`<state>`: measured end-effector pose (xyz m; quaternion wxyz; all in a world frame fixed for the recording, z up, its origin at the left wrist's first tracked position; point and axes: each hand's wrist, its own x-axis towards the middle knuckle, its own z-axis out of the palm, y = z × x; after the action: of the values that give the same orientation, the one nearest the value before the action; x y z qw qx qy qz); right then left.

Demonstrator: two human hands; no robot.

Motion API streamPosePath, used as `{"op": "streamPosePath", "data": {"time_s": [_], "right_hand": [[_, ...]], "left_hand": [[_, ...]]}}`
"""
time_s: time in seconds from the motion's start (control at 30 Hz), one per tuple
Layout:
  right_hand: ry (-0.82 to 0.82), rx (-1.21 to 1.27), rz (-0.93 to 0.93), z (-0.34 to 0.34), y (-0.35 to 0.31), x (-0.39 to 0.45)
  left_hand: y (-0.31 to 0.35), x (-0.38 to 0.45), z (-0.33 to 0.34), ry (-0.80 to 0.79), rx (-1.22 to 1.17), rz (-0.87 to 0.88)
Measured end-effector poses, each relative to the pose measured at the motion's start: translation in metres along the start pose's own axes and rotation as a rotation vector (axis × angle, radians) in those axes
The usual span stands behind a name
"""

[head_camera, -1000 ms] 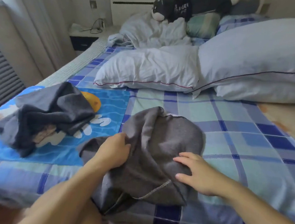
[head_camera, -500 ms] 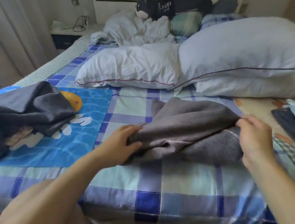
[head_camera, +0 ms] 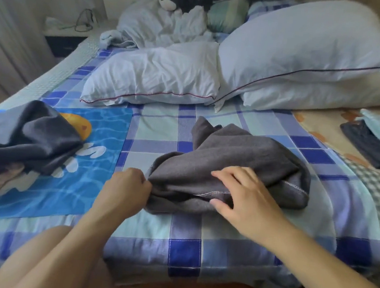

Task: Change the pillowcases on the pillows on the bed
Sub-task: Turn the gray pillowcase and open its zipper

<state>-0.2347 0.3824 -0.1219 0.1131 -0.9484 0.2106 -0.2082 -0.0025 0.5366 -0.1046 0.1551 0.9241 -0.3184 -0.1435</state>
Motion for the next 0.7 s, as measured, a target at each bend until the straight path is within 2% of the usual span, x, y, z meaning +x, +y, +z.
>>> {"op": "streamPosePath", "data": {"time_s": [0.1, 0.2, 0.27, 0.43, 0.5, 0.57, 0.63, 0.7], "right_hand": [[0.014, -0.044, -0.044, 0.012, 0.006, -0.002], [0.129, 0.030, -0.015, 0.000, 0.004, -0.001], [0.234, 0.100, -0.022, -0.014, -0.003, -0.001], [0.407, 0.066, -0.082, -0.026, -0.002, -0.007], [0.471, 0.012, -0.009, -0.024, 0.003, -0.008], [0.520, -0.009, 0.175, -0.028, 0.017, -0.007], [0.552, -0.004, 0.396, -0.034, 0.040, -0.006], [0.536, -0.125, 0.460, -0.043, 0.066, -0.007]], "left_hand": [[-0.002, 0.007, -0.001, -0.092, -0.417, -0.086], [0.002, 0.008, 0.002, -0.013, -0.628, -0.101], [0.007, 0.005, 0.009, 0.030, -0.565, -0.057], [0.017, 0.004, 0.028, 0.022, -0.142, 0.084], [0.013, 0.010, 0.025, 0.010, -0.056, 0.046], [0.004, 0.017, 0.019, 0.008, -0.003, -0.005], [-0.001, 0.019, 0.016, -0.069, -0.149, -0.031], [0.005, 0.012, 0.013, -0.193, -0.496, -0.042]]}}
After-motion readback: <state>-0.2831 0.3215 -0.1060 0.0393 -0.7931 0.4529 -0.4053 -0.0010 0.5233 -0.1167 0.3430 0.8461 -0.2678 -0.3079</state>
